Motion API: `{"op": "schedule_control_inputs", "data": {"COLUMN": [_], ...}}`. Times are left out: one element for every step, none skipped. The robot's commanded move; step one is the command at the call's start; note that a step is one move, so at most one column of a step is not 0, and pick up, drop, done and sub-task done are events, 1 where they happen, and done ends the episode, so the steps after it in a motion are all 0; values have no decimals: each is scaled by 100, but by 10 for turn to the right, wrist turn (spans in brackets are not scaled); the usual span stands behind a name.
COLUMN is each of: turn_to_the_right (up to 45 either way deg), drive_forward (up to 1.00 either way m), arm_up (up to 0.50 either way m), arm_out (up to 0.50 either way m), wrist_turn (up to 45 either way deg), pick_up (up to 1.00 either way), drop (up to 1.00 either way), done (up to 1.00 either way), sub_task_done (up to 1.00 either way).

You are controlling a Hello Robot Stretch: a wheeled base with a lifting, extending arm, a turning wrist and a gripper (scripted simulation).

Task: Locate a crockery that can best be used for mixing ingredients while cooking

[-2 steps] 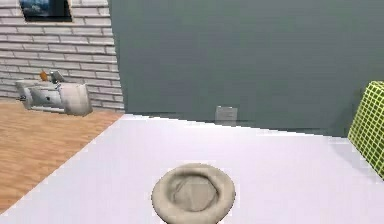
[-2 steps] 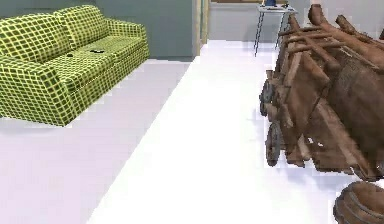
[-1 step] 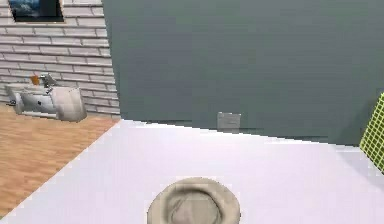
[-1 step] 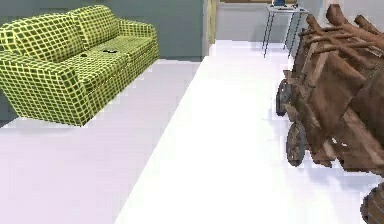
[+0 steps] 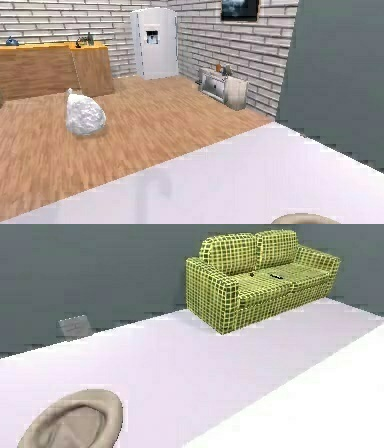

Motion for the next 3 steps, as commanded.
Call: {"op": "schedule_control_inputs", "data": {"turn_to_the_right": [-270,0,-270], "drive_forward": [0,100,0], "arm_up": [0,0,0], "arm_out": [0,0,0], "wrist_turn": [0,0,0], "pick_up": [0,0,0], "drop": [0,0,0], "done": [0,0,0], "sub_task_done": [0,0,0]}}
